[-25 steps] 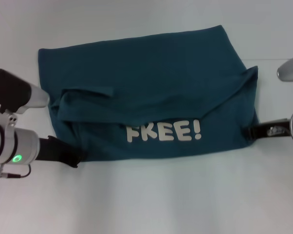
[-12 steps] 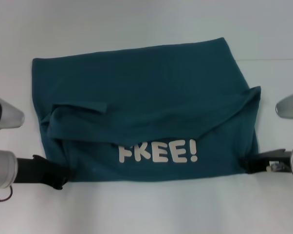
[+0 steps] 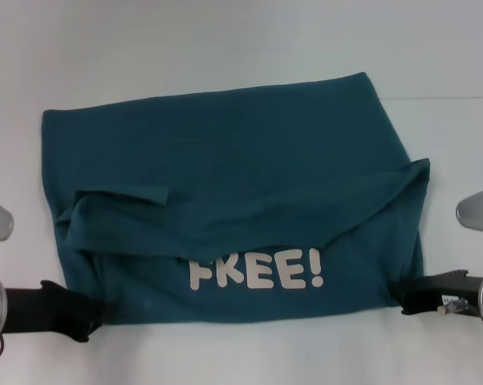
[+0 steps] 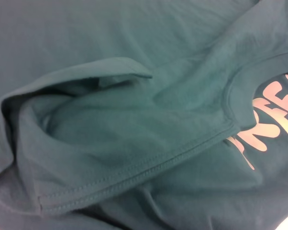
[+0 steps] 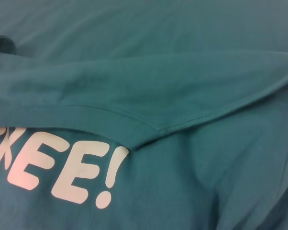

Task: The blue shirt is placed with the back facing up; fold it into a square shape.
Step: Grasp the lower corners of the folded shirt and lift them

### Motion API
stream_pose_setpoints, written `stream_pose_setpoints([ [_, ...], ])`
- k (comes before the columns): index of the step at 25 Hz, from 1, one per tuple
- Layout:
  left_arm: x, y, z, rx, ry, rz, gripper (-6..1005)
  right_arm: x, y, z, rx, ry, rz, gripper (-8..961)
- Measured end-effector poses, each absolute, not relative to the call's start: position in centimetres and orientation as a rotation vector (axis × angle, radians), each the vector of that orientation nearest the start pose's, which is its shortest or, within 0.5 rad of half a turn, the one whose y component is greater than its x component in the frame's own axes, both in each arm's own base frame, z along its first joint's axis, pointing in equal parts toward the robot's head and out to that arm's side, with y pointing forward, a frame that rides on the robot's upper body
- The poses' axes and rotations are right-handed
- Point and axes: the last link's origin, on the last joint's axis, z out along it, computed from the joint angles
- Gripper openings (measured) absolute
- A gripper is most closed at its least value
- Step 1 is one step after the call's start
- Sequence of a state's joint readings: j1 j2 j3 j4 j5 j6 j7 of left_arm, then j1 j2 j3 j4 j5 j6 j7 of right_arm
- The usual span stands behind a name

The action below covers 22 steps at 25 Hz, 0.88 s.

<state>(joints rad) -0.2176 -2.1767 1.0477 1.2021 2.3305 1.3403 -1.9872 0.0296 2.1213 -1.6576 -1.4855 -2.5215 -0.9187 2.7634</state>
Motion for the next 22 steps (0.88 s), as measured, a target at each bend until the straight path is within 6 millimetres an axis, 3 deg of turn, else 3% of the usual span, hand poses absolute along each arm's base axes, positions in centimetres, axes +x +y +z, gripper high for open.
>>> stream_pose_setpoints([
  [13,-30.7,27.0,1.2,-2.527,-1.069,-0.052,20,25.9,26.8,-2.8,-2.183,1.216,0.038,35],
  [22,-30.6,26.3,2.1,-2.529,-1.058,-0.053,20,25.8,23.9,-1.7,-2.104,1.227,0.065,35],
])
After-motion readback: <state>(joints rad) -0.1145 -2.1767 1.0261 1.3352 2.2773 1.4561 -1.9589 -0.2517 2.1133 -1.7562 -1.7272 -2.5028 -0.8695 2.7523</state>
